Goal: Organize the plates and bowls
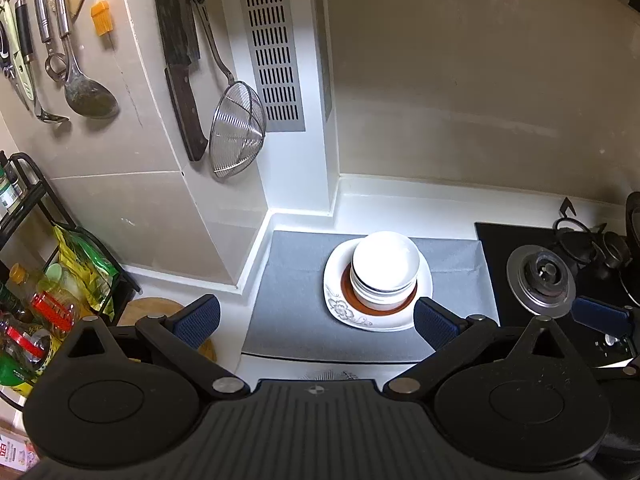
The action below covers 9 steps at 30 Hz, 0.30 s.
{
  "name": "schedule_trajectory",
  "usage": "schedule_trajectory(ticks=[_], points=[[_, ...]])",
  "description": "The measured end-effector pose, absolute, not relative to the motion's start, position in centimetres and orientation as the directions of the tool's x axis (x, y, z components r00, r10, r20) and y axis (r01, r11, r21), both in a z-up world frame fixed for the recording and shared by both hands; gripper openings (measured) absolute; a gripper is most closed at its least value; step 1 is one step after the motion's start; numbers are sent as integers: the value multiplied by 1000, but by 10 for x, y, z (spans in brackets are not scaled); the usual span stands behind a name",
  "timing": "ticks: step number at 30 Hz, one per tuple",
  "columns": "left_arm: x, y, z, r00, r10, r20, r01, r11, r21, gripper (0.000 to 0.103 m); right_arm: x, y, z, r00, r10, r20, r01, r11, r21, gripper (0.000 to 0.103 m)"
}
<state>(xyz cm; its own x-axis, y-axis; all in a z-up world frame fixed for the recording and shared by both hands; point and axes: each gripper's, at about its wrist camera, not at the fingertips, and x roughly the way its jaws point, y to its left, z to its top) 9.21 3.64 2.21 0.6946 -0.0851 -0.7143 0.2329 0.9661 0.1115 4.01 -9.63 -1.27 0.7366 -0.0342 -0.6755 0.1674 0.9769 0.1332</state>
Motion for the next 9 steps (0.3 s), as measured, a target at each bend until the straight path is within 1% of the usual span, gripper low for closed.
schedule_trajectory(ticks=[9], points=[[109,46,20,691,-65,-720,217,969,121,103,59,-90,-14,736,-8,-677,135,981,136,102]])
